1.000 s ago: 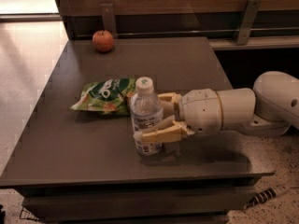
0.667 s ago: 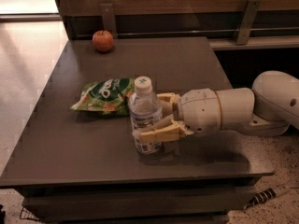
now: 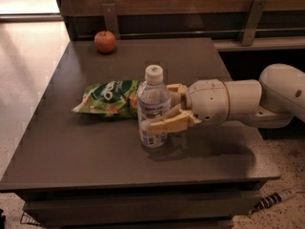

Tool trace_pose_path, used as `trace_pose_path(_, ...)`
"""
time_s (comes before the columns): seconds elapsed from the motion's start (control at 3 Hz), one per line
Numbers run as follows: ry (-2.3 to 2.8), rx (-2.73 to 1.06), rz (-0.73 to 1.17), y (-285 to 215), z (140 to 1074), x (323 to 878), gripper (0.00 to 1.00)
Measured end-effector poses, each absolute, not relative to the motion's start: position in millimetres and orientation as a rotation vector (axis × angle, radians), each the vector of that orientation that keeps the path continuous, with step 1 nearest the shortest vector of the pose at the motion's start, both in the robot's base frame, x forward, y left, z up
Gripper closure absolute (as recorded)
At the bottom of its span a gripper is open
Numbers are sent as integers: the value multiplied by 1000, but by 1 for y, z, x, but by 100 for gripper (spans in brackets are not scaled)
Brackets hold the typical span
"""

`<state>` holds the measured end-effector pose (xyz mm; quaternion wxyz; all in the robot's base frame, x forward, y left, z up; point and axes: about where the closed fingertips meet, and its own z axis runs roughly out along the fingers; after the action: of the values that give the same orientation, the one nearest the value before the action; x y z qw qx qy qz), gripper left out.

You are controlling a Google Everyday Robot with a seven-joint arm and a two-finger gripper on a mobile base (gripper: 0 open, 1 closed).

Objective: Move blue plastic bottle near apple

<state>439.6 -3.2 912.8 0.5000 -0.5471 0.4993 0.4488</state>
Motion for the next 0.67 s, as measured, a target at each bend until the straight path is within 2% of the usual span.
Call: trace_pose_path(0.67,1254,-1276,1085,-43,968,517,100)
